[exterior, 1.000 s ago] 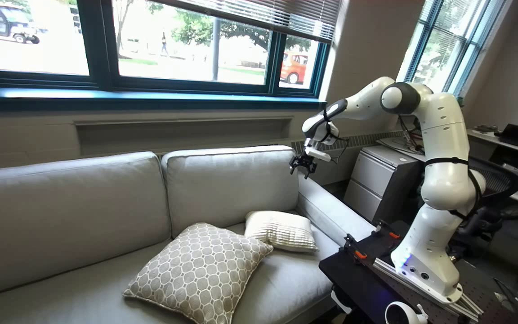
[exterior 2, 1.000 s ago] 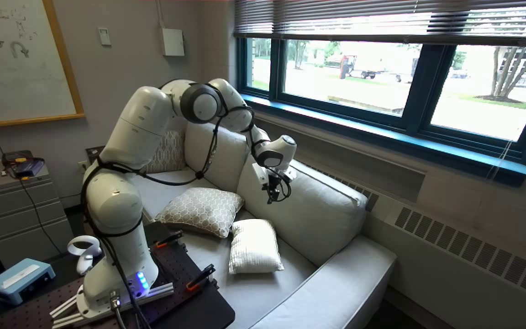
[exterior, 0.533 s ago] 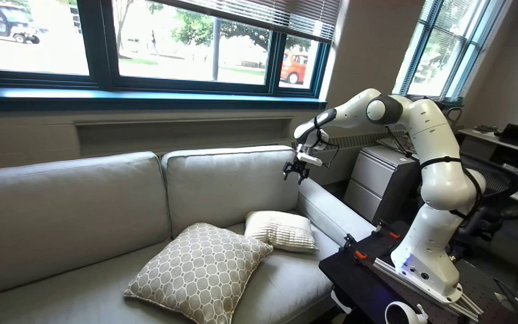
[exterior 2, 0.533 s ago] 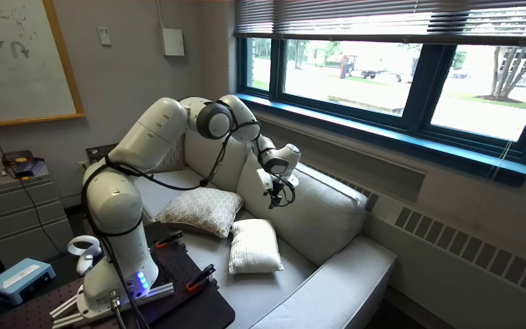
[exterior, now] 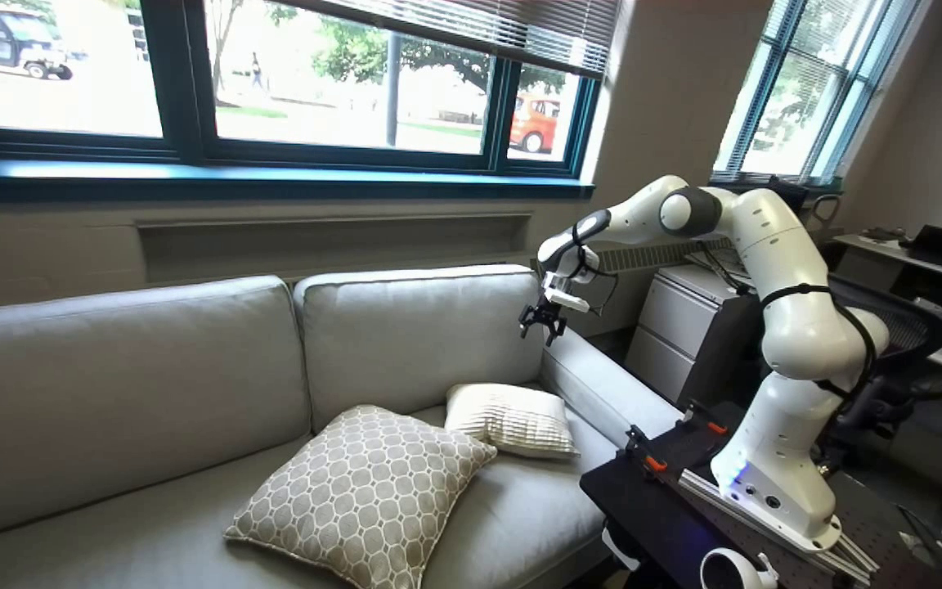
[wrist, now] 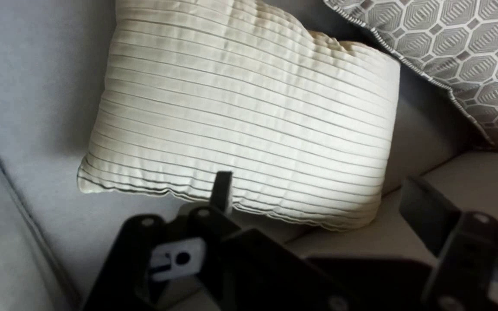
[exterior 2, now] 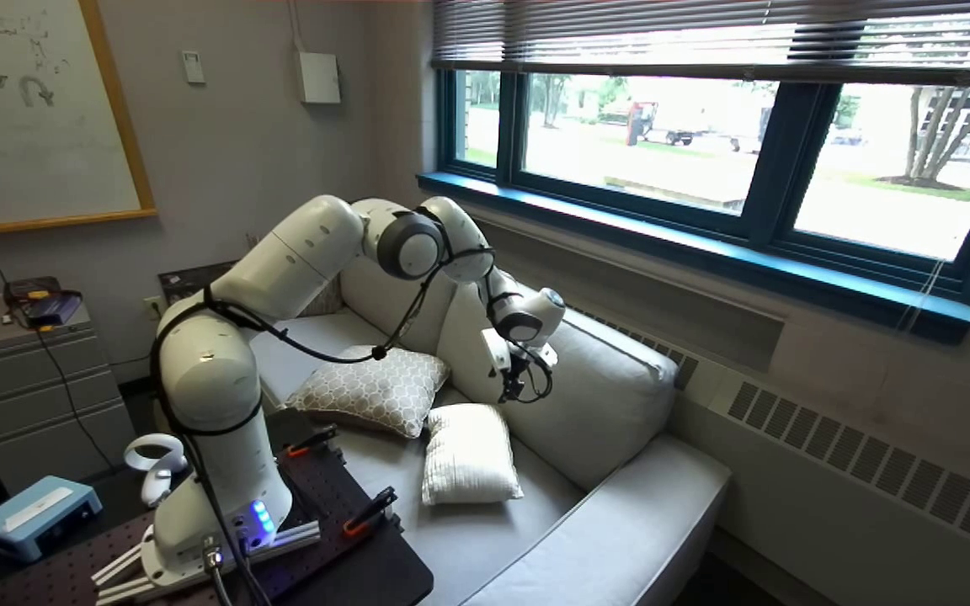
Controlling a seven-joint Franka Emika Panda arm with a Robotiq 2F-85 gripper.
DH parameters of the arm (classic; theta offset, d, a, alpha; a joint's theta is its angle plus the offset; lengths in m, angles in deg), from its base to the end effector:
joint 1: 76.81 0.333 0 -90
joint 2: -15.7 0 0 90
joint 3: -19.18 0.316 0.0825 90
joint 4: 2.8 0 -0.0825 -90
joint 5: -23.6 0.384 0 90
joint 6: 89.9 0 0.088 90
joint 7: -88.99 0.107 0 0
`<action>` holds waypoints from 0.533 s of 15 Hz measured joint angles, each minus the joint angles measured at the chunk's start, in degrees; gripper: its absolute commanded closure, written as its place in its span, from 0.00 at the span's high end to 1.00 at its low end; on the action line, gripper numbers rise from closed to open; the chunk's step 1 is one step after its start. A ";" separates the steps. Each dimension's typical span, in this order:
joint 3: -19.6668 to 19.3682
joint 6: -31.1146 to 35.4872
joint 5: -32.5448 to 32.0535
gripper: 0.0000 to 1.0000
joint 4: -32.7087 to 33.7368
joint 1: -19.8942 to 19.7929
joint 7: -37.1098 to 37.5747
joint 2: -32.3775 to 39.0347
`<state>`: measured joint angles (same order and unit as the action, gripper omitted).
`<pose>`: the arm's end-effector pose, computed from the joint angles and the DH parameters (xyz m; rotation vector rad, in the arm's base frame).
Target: Stack the two pillows against each other.
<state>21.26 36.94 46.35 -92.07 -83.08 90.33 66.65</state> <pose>0.6685 -0.0388 0.1035 -2.7501 0.5352 0.3169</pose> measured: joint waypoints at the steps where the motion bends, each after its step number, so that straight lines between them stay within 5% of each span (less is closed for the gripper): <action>1: 0.91 -0.98 0.70 1.00 1.08 -1.68 -1.54 2.24; 8: 4.49 -9.11 4.29 1.00 10.50 -9.05 -6.05 18.30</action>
<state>25.76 27.83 50.64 -81.56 -92.13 84.28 84.94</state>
